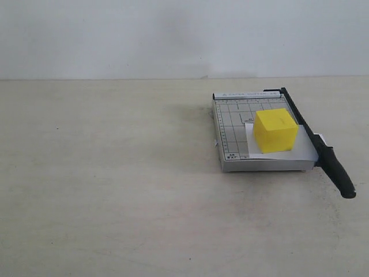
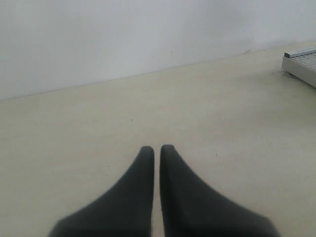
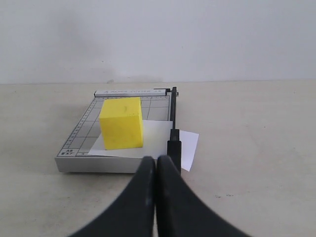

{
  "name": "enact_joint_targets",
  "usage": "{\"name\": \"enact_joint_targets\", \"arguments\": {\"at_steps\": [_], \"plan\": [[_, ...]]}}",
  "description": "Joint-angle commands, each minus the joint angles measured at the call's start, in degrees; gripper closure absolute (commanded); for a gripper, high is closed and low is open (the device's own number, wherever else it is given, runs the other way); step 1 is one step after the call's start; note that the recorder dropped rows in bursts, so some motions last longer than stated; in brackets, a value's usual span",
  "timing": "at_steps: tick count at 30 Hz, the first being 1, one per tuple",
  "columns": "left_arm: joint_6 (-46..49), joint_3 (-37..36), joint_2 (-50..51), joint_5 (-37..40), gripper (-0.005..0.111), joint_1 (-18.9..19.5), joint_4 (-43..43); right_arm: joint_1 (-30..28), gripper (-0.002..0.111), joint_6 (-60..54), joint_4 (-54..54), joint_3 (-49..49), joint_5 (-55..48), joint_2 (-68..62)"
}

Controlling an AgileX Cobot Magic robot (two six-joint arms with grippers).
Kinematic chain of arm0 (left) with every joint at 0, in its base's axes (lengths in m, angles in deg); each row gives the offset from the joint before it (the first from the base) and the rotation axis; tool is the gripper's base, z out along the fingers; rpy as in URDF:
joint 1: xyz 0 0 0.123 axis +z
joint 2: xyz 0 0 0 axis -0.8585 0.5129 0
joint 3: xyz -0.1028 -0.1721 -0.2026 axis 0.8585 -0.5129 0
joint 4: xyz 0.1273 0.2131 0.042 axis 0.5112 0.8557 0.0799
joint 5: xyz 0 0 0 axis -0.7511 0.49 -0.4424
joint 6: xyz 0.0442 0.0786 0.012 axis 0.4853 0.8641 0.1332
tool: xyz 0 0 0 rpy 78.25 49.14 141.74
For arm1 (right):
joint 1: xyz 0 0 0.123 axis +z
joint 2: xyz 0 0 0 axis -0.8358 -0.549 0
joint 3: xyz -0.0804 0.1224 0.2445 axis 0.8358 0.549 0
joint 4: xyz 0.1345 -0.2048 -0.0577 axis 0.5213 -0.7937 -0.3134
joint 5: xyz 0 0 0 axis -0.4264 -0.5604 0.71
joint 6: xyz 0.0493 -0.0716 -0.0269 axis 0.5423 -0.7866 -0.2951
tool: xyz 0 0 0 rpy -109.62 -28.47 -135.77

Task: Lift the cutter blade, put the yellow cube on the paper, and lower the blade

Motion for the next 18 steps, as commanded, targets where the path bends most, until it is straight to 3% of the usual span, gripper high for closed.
{"name": "enact_joint_targets", "arguments": {"at_steps": [1, 18], "plan": [[-0.48, -0.22, -0.22, -0.45, 0.102, 0.19, -0.02, -0.25, 0.108, 0.15, -0.28, 0.27, 0.57, 0.4], [-0.48, -0.22, -0.22, -0.45, 0.102, 0.19, -0.02, -0.25, 0.108, 0.15, -0.28, 0.27, 1.03, 0.4]]}}
